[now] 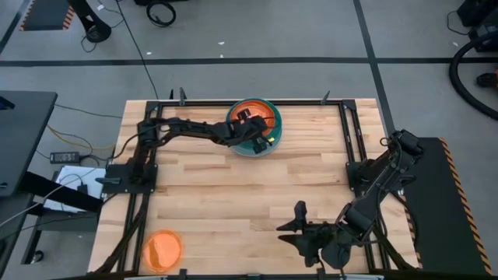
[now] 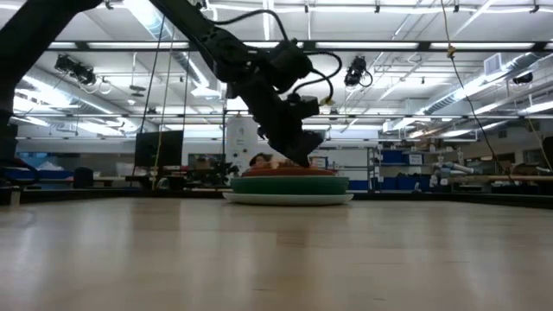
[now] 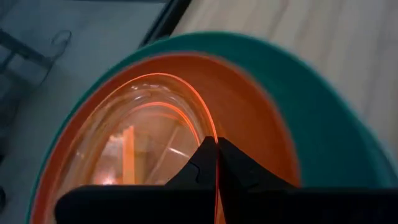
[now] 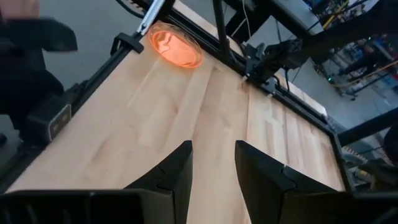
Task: Stack plastic plates
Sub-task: Stack the top left orange plate on top of the orange plate
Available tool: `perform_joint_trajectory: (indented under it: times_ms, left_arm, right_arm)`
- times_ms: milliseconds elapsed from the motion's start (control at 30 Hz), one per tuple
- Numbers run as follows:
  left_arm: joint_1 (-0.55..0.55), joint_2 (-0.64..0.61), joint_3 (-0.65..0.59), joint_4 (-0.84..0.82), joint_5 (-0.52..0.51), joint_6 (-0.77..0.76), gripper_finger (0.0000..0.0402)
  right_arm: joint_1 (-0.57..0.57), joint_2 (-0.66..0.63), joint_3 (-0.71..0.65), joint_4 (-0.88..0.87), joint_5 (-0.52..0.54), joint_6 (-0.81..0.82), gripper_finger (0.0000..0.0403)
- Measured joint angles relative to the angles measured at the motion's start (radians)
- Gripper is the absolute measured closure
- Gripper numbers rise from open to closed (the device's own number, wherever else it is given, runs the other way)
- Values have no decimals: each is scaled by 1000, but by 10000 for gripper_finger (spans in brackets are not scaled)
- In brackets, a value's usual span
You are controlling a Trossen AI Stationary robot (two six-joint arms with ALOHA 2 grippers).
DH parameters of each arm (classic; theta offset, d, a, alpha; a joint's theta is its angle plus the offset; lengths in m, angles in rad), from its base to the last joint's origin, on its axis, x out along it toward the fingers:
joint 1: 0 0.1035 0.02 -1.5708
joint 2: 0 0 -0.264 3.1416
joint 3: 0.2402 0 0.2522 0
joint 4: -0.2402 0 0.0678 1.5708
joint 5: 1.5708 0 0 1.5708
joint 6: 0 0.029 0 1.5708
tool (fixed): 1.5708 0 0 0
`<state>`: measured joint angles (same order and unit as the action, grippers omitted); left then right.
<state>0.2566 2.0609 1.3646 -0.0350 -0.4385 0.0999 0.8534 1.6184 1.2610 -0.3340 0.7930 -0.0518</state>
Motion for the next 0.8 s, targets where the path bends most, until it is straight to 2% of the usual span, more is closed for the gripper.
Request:
perform_joint_trajectory:
  times_ms: [267,400,800]
  left_arm:
    - [12,8,-1,-24,14,-63,394]
    - [12,8,-1,-13,69,-115,394]
    - [12,8,-2,51,77,-141,393]
  right_arm:
    - [2,0,0,-3,3,-1,273]
    - [-1,0,0,-3,7,-1,273]
    - [-1,0,0,0,8,-3,273]
